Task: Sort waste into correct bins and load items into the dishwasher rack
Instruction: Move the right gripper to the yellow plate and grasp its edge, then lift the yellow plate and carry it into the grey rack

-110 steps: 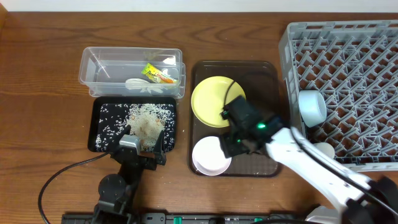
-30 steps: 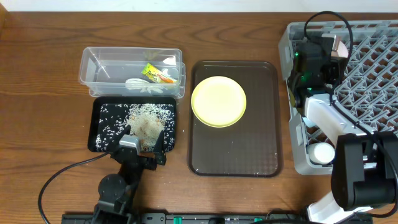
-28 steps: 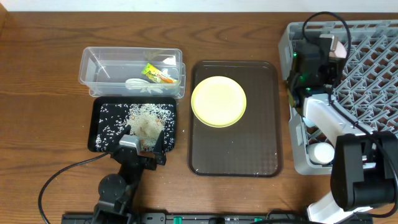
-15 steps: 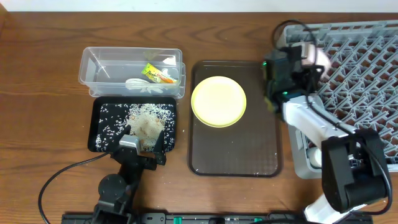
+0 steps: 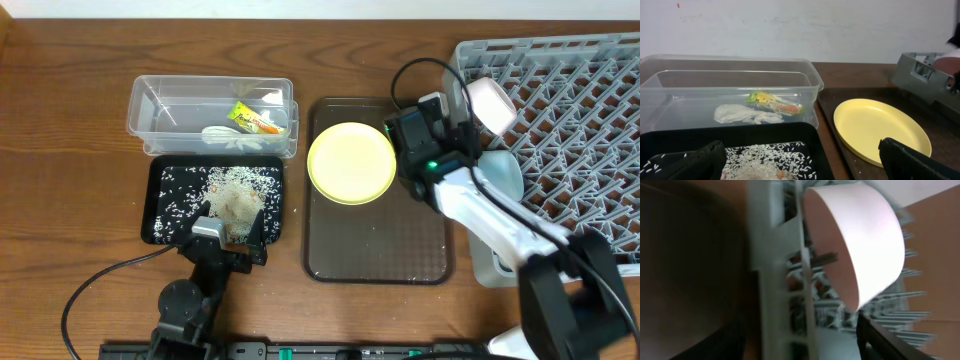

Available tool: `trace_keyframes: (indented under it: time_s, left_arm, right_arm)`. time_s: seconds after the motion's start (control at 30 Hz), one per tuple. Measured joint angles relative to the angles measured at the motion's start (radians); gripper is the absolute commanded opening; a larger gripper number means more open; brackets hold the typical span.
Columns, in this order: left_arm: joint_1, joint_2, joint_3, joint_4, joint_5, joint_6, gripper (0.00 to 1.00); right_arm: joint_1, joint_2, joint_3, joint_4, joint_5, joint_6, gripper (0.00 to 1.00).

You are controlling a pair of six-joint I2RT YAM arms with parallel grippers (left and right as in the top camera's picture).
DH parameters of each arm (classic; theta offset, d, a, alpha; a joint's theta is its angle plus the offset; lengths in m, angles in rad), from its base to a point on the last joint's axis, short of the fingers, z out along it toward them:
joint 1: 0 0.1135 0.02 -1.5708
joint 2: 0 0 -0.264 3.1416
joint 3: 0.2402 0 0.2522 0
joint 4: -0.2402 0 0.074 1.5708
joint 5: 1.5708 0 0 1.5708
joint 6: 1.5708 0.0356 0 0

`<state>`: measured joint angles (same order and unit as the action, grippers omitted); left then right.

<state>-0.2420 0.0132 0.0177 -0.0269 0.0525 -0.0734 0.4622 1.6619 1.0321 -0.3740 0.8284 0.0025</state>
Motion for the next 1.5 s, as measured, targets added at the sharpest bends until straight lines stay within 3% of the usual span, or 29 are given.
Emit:
trace_keyframes:
  time_s: [0.03,0.13,0.17,0.3,0.4,0.47,0.5,0.7,0.8,1.07,1.3,1.5]
  left_arm:
    - [0.000,0.000,0.000,0.000,0.000,0.000,0.99]
    - [0.000,0.000,0.000,0.000,0.000,0.000,0.99]
    - [0.000,0.000,0.000,0.000,0.000,0.000,0.99]
    - [0.000,0.000,0.000,0.000,0.000,0.000,0.99]
    - [0.000,0.000,0.000,0.000,0.000,0.000,0.99]
    - [0.000,0.000,0.000,0.000,0.000,0.000,0.99]
    - [0.000,0.000,0.000,0.000,0.000,0.000,0.99]
    - [0.000,0.000,0.000,0.000,0.000,0.000,0.99]
    - [0.000,0.000,0.000,0.000,0.000,0.000,0.99]
    - [0.000,0.000,0.000,0.000,0.000,0.000,0.99]
    - [0.000,0.000,0.000,0.000,0.000,0.000,0.99]
    - [0.000,0.000,0.000,0.000,0.000,0.000,0.99]
  right_arm:
    - [0.000,-0.035,0.000,-0.028,-0.050,0.030,0.62]
    - [0.000,-0.123,0.000,-0.061,-0.159,0.095,0.26]
    - [0.000,-0.149,0.000,-0.054,-0.189,0.117,0.23]
    - [-0.010,-0.219,0.000,0.034,-0.257,0.158,0.26]
    - [-0.056,-0.233,0.001,0.099,-0.298,0.171,0.57]
    - [-0.104,-0.229,0.001,0.119,-0.349,0.158,0.61]
    - [-0.129,-0.226,0.001,0.126,-0.377,0.148,0.61]
    - [-0.300,-0.208,0.001,0.235,-0.534,0.064,0.22]
    - [-0.357,-0.208,0.001,0.288,-0.640,0.045,0.17]
    - [-0.385,-0.146,0.001,0.388,-0.782,0.092,0.15]
    - [-0.374,-0.037,0.002,0.333,-0.784,0.108,0.11]
    - [-0.366,-0.122,0.007,0.222,-0.686,0.121,0.24]
